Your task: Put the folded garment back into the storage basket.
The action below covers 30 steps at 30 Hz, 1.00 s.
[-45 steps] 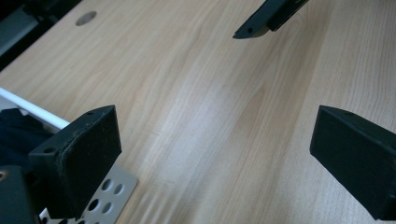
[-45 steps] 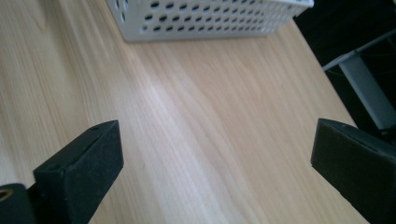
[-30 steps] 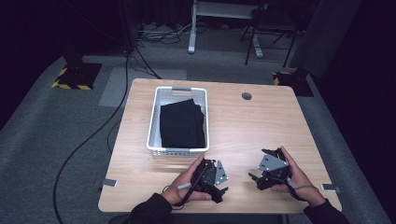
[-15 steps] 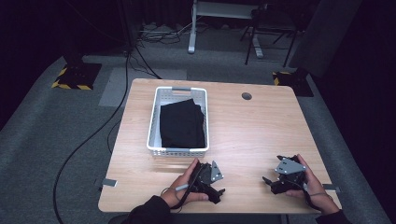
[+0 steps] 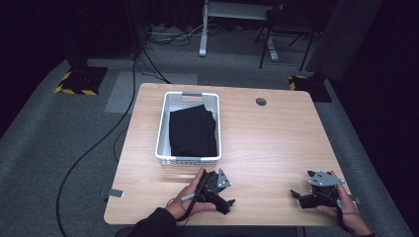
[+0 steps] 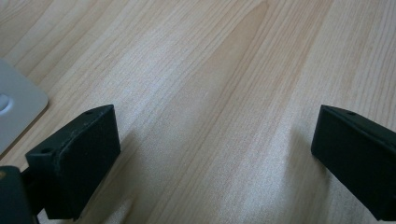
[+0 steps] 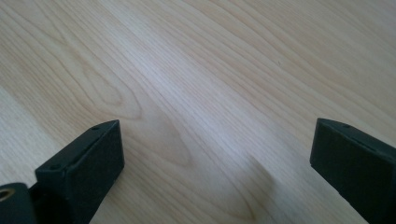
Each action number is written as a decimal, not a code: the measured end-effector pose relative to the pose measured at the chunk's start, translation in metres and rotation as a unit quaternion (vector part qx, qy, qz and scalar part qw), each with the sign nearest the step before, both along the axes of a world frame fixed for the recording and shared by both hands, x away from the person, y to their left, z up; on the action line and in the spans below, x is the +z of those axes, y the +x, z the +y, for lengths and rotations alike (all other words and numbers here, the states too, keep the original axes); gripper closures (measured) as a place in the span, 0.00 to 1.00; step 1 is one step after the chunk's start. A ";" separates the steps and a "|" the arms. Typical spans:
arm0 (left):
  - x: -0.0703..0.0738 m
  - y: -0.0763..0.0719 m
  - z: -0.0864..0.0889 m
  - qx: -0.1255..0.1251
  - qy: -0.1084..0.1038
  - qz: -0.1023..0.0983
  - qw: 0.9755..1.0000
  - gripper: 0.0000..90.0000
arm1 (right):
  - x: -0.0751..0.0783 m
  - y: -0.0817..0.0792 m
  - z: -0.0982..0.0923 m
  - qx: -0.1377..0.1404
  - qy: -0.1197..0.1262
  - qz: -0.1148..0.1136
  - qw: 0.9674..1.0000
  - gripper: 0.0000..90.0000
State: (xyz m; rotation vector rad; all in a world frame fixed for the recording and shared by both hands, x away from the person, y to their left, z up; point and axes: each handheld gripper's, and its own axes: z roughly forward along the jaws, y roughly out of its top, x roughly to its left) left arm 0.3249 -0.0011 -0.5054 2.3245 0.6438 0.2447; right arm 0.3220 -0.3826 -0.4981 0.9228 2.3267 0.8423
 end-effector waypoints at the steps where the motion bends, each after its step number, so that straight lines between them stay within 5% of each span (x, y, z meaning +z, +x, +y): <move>1: 0.000 0.000 0.000 0.001 -0.001 0.001 1.000 0.01 | -0.001 -0.001 -0.004 -0.006 0.007 0.003 1.000 0.03; 14: 0.000 0.001 0.000 0.000 0.000 0.001 1.000 0.01 | -0.007 -0.005 -0.037 -0.048 0.065 0.039 0.996 0.01; 18: 0.000 0.001 0.000 0.000 0.000 0.001 1.000 0.00 | -0.008 -0.002 -0.044 -0.054 0.082 0.066 0.993 0.01; 30: 0.000 0.001 0.001 -0.001 0.000 0.003 1.000 0.00 | -0.008 -0.001 -0.060 -0.079 0.084 0.064 0.991 0.01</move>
